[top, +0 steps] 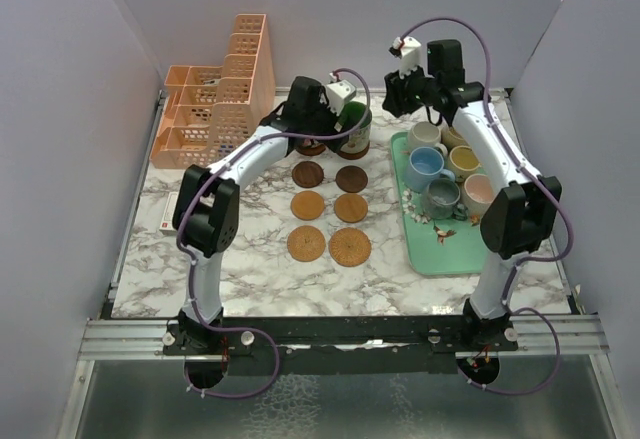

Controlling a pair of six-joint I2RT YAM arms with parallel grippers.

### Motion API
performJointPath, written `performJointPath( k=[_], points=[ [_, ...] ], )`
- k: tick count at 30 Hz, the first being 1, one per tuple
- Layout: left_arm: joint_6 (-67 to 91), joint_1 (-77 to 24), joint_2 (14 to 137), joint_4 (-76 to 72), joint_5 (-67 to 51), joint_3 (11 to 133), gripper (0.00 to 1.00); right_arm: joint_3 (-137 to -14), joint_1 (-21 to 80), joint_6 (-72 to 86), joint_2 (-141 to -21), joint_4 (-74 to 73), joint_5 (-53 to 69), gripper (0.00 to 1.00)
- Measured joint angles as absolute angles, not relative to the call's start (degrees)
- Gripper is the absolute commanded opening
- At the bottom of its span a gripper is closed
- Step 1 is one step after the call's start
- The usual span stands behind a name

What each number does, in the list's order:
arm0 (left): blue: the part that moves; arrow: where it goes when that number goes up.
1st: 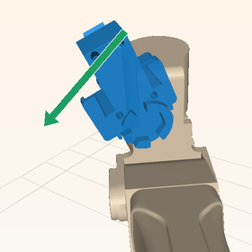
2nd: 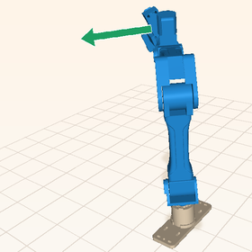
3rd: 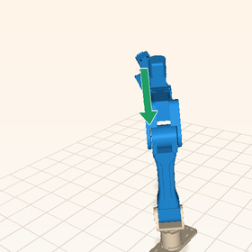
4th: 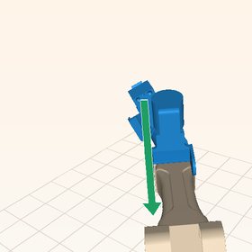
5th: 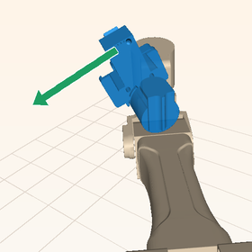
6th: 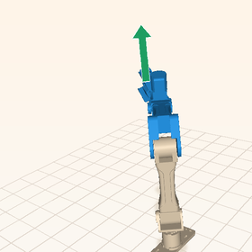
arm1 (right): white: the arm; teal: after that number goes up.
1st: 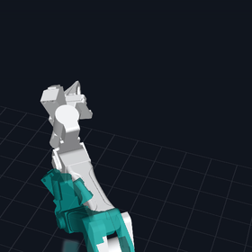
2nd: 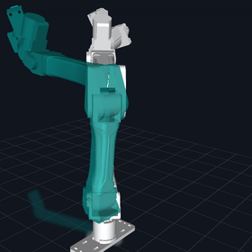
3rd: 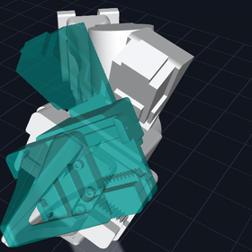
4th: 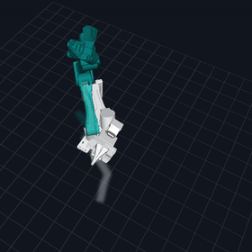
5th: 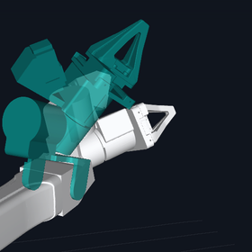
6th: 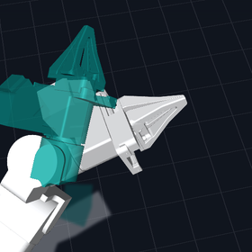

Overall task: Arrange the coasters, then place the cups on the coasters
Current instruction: Place the cup on the coaster, then pick up the cup from the tray.

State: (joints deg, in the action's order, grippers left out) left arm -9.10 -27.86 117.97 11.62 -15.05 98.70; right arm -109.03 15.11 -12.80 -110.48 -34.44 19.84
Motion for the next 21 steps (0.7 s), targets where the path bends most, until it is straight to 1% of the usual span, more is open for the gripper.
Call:
performJointPath(
  k=[2, 5, 11, 15, 21],
  points=[
    [-9.2, -27.9, 115.1, 11.7, -15.5, 97.1, 0.96, -106.6, 13.5, -13.4, -108.3, -34.7, 18.9, 0.59],
    [-9.8, -27.9, 111.2, 12.0, -15.9, 95.0, 0.99, -102.3, 10.0, -14.6, -105.2, -36.0, 17.6, 0.62],
    [-13.0, -27.9, 105.4, 14.7, -16.2, 92.4, 0.99, -95.9, 3.0, -18.4, -100.6, -40.5, 15.6, 0.62],
    [-16.5, -27.9, 101.8, 17.6, -17.0, 88.8, 0.99, -89.1, -1.4, -21.7, -96.1, -42.8, 14.3, 0.6],
    [-21.7, -27.9, 96.4, 21.6, -19.2, 82.5, 0.99, -79.0, -1.9, -25.9, -88.7, -46.5, 14.2, 0.59]
  ],
)
